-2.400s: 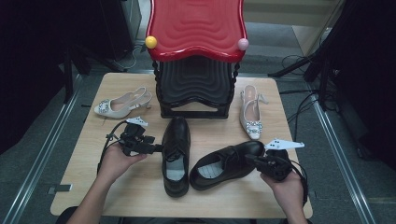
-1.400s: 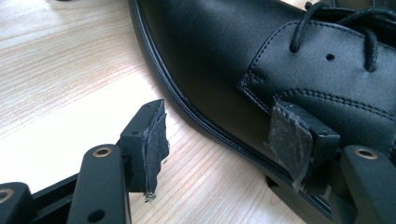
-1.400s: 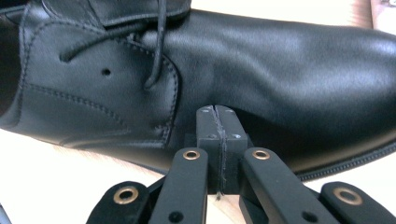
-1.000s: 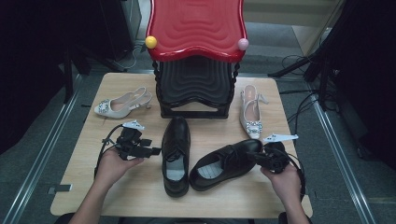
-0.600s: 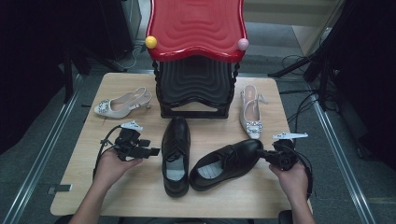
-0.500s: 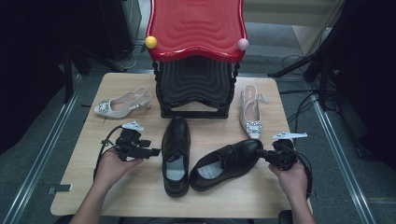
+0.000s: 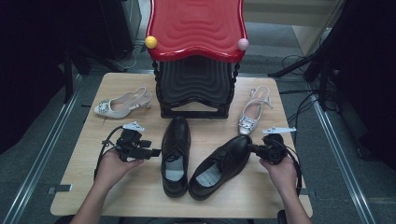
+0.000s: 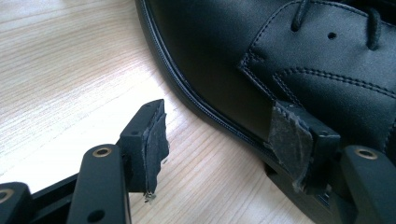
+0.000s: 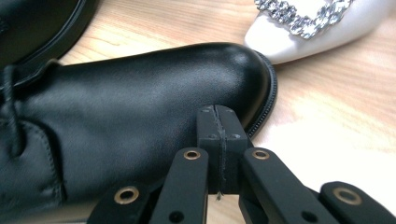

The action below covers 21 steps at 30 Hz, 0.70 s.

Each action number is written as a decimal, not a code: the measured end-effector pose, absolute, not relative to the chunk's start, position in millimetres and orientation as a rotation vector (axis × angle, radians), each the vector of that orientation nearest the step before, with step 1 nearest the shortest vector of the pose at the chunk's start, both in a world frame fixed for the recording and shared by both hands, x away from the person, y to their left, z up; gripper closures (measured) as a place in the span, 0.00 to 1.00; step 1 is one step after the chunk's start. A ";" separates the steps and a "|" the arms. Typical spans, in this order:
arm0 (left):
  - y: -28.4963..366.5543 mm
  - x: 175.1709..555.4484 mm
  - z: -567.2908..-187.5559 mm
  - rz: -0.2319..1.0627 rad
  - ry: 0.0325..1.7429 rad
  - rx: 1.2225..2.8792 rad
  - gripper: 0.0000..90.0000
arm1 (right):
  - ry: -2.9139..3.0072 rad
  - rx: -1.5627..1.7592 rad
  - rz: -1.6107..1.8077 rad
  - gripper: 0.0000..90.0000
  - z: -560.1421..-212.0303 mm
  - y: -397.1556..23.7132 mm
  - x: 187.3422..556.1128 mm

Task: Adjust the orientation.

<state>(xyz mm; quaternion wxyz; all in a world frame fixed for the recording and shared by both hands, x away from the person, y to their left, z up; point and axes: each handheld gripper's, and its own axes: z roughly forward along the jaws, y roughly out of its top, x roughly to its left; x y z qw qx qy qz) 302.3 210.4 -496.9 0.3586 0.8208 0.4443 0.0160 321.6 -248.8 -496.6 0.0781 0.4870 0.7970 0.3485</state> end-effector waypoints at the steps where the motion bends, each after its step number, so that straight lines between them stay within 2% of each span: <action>1: 211.2 301.3 -496.7 0.041 1.149 2.113 0.41 | 2.383 1.449 1.034 1.00 -496.2 -245.6 322.5; 13: 214.6 296.2 -497.0 0.056 1.165 2.097 0.41 | 2.418 1.388 1.046 1.00 -496.2 -217.3 341.5; 21: 216.4 295.5 -497.1 0.057 1.162 2.086 0.41 | 2.418 1.355 1.126 1.00 -487.9 -216.0 330.1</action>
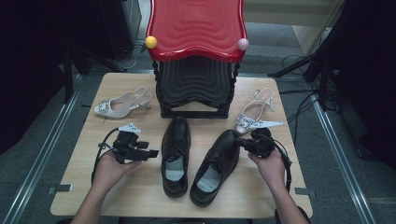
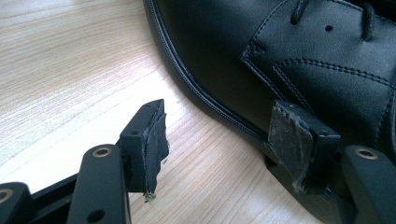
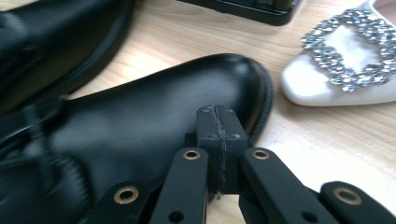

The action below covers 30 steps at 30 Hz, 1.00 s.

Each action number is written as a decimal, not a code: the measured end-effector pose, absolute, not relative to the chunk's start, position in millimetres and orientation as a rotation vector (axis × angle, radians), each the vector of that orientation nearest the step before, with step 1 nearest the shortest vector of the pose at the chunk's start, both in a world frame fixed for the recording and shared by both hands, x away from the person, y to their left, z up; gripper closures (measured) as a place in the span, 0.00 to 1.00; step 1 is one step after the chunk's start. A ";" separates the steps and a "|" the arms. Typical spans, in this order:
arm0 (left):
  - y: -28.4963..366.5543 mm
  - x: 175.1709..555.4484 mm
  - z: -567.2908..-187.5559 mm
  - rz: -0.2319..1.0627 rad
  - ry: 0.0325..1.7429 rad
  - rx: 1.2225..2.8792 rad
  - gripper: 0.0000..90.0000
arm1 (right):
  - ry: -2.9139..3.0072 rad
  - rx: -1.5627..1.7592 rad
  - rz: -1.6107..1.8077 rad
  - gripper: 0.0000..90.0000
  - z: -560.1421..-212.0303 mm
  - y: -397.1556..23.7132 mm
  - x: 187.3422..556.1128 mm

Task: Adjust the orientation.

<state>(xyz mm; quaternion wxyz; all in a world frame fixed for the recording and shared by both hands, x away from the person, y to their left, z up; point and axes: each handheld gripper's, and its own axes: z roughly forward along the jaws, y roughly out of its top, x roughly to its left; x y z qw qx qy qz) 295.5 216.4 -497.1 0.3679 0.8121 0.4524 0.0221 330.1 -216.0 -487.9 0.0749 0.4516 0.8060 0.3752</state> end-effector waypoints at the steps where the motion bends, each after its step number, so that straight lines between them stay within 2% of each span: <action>1: 216.0 295.9 -496.9 0.051 1.158 2.091 0.41 | 2.424 1.352 1.132 1.00 -487.0 -215.8 325.7; 6: 211.2 300.3 -496.8 0.049 1.137 2.100 0.41 | 2.472 1.334 1.166 1.00 -487.9 -217.7 295.0; 17: 210.5 308.5 -496.2 0.040 1.121 2.088 0.41 | 2.612 1.211 1.151 1.00 -492.3 -211.0 252.7; 30: 208.6 308.0 -496.3 0.044 1.115 2.099 0.41 | 2.720 1.150 1.082 1.00 -501.2 -192.1 250.9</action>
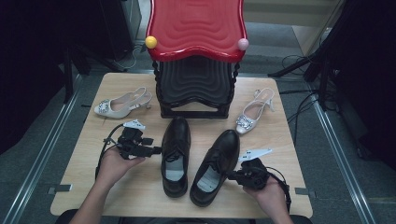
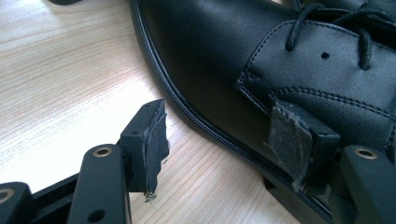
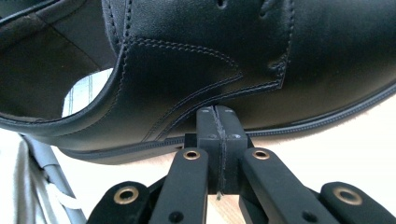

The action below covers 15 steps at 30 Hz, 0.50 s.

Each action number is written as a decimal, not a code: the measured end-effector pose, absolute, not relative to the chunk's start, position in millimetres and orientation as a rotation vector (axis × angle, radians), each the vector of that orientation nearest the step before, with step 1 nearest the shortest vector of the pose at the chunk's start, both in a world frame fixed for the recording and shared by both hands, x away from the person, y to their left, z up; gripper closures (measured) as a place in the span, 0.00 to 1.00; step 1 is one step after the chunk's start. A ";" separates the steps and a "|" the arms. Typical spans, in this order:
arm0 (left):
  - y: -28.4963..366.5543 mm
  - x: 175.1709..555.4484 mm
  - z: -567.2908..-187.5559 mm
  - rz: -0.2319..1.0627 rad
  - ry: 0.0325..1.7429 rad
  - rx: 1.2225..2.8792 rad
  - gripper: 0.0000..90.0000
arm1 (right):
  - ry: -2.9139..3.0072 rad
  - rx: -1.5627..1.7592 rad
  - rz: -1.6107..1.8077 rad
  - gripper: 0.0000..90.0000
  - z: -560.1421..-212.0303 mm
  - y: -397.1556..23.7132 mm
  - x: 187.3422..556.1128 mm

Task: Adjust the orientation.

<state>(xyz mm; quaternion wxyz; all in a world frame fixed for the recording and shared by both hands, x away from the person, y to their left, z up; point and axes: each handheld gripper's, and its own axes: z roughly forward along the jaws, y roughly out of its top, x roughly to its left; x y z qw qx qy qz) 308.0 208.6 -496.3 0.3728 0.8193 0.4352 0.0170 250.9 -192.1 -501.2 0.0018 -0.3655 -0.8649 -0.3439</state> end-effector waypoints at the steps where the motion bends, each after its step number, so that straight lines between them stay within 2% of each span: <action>1: 208.6 308.0 -496.3 0.044 1.115 2.099 0.41 | -2.714 -1.147 -1.079 1.00 -501.2 -192.1 250.9; 15: 213.5 297.5 -502.5 0.023 1.163 2.081 0.42 | -2.728 -1.149 -1.089 1.00 -501.4 -177.4 270.0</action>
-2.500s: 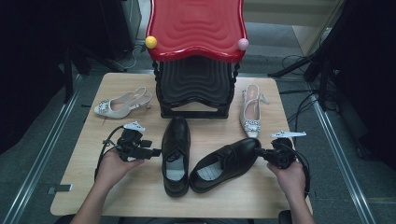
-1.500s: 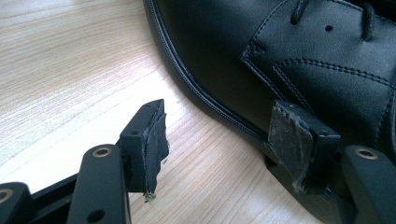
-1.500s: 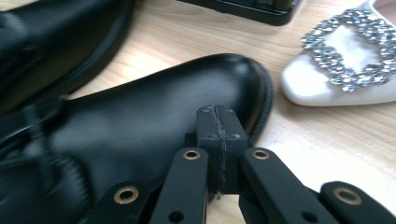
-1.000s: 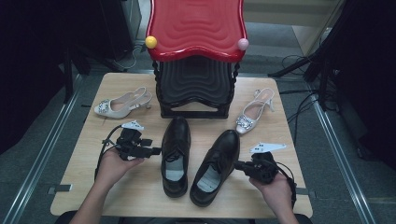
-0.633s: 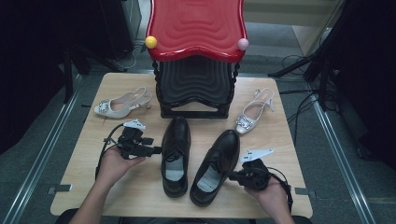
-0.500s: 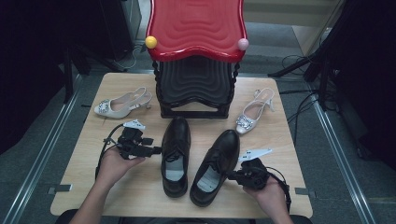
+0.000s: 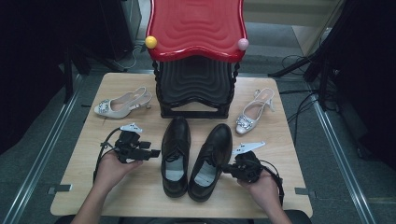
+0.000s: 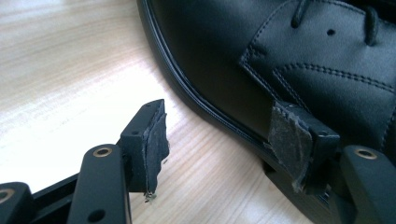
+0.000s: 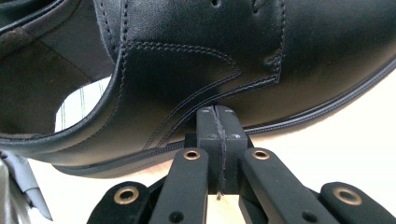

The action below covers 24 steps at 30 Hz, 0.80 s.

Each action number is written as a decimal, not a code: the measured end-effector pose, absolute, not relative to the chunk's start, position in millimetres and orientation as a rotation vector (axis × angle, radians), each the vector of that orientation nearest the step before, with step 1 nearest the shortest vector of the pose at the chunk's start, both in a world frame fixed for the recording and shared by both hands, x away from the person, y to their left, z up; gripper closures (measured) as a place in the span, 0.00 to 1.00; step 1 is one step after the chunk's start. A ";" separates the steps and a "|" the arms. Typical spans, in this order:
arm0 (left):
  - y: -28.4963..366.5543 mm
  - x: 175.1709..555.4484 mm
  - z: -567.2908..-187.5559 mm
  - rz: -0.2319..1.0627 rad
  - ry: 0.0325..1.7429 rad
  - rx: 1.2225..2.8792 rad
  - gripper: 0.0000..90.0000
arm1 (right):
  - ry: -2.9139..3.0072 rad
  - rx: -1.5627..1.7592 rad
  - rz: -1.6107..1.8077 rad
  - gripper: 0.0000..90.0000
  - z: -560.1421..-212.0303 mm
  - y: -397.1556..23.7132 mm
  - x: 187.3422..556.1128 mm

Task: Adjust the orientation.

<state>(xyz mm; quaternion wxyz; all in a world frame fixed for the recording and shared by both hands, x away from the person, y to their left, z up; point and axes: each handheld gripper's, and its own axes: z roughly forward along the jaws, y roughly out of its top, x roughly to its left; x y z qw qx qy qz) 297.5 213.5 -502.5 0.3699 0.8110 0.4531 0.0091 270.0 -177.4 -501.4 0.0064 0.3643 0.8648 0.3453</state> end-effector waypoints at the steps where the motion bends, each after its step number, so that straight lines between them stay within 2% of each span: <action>1: 213.5 297.5 -502.5 0.023 1.163 2.081 0.42 | 2.706 1.140 1.080 1.00 -501.4 -177.4 270.0; 4: 212.6 295.5 -506.0 0.008 1.171 2.085 0.44 | 2.705 1.135 1.083 1.00 -501.6 -175.1 274.0; 5: 211.7 295.1 -507.6 -0.010 1.175 2.083 0.50 | 2.702 1.134 1.084 1.00 -501.7 -173.2 276.5; 7: 209.6 294.2 -508.6 -0.010 1.181 2.082 0.54 | 2.702 1.134 1.083 1.00 -501.6 -172.7 277.3; 8: 208.4 293.2 -508.1 -0.008 1.188 2.067 0.63 | 2.698 1.129 1.083 1.00 -501.8 -172.0 278.4; 9: 206.9 292.7 -507.3 -0.016 1.188 2.051 0.79 | 2.695 1.133 1.083 1.00 -501.6 -170.1 280.3; 10: 205.5 292.2 -506.2 -0.020 1.176 2.042 0.79 | 2.695 1.133 1.083 1.00 -501.6 -170.1 280.3; 13: 197.1 290.1 -506.7 -0.028 1.154 2.062 0.92 | 2.689 1.142 1.087 1.00 -502.0 -166.7 284.5; 18: 190.0 285.8 -507.9 -0.012 1.148 2.064 1.00 | 2.687 1.130 1.082 1.00 -502.0 -161.9 288.6; 24: 184.7 283.3 -509.9 -0.025 1.171 2.039 1.00 | 2.693 1.139 1.090 1.00 -502.7 -157.1 294.2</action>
